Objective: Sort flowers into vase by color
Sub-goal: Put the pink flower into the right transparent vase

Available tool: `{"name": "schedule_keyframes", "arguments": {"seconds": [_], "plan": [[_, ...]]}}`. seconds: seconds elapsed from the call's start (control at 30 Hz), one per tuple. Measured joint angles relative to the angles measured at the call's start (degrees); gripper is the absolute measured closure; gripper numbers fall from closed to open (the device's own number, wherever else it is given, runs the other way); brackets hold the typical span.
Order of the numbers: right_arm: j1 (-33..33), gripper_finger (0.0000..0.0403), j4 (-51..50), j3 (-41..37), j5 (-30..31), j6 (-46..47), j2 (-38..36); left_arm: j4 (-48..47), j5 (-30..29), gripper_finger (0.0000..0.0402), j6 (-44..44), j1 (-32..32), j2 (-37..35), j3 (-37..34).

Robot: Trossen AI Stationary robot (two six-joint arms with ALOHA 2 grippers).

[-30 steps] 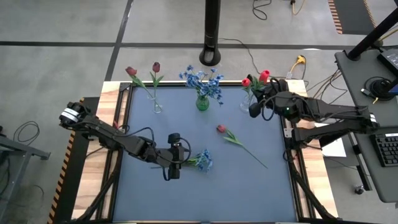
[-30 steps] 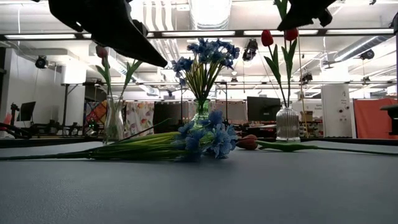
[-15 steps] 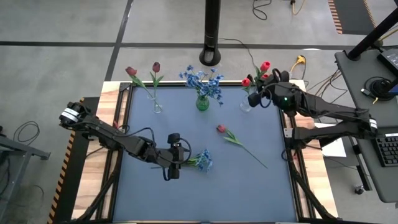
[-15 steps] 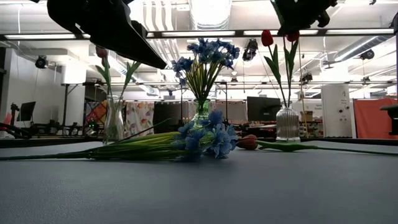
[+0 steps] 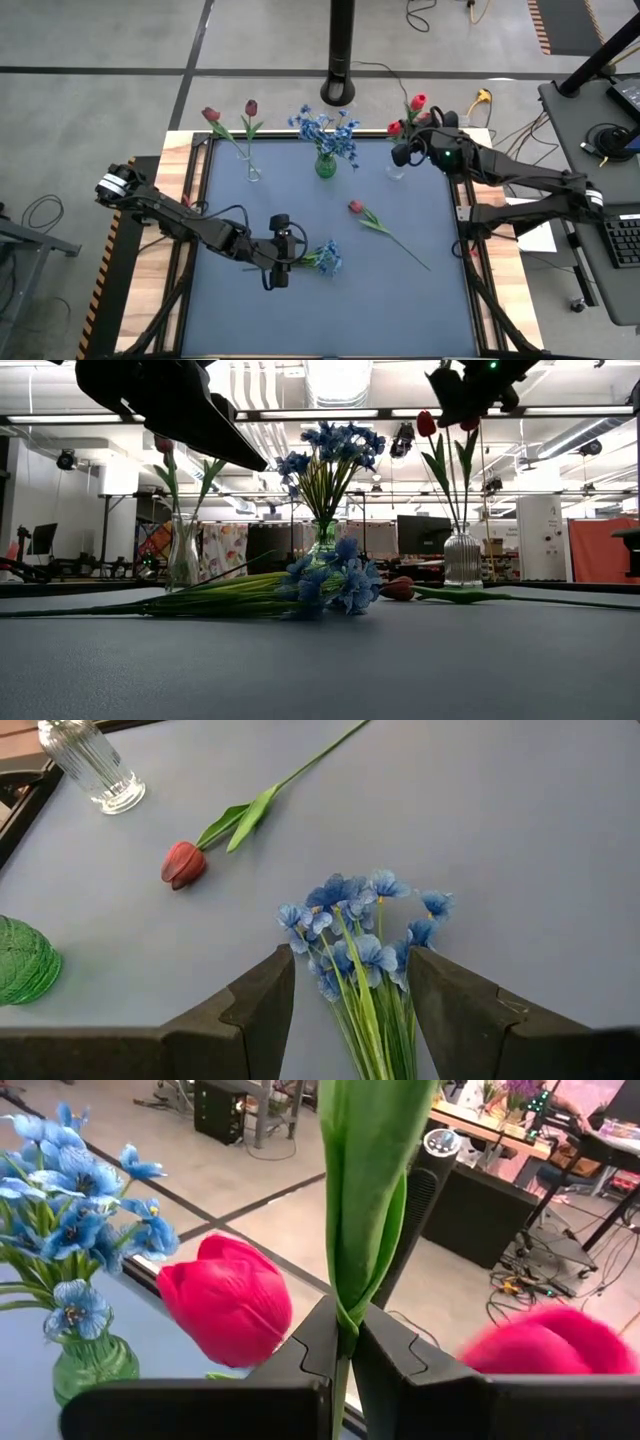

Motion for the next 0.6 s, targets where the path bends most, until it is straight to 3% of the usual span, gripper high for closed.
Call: {"name": "schedule_keyframes", "arguments": {"seconds": [0.6], "plan": [[-1.75, 0.0385, 0.6, 0.0, 0.11, -0.16, 3.31, 0.0, 0.0, 0.0223, -0.04, -0.04, 0.02, 0.0]]}}
